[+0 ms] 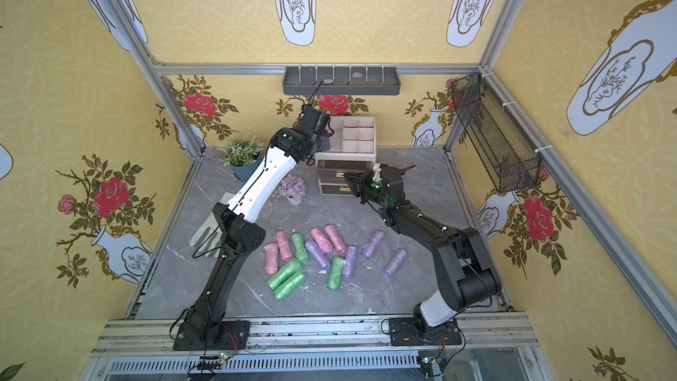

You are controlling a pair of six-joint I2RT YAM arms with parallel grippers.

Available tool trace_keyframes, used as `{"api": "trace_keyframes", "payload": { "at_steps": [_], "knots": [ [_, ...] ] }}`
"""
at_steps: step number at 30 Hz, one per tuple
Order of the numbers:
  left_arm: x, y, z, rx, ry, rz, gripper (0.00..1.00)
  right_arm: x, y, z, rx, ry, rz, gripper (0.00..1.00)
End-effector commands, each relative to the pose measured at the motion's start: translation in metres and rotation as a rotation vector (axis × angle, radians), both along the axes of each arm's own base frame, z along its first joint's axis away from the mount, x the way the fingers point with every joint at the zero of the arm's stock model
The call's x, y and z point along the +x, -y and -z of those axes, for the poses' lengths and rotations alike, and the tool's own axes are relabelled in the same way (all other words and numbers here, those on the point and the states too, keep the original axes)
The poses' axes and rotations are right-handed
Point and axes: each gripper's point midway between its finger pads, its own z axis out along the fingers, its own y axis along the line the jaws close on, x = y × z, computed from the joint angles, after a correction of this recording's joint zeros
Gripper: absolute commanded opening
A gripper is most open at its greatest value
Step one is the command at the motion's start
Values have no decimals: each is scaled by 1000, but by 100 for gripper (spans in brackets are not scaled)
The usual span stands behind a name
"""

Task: Sort the rolls of trash bags by color and place them into the drawer
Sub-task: Open the drawer in the storage box.

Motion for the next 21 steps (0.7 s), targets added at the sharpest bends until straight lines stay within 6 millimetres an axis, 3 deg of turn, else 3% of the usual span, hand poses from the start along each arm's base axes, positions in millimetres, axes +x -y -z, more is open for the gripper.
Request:
{"api": "trace_keyframes", "payload": {
  "at_steps": [1, 21],
  "knots": [
    [-4, 8, 20, -33, -64, 4, 0, -31, -8, 32, -53, -125, -120, 2],
    [-3, 7, 21, -24, -60, 5, 0, -72, -3, 26, -72, -136, -209, 2]
  ]
}}
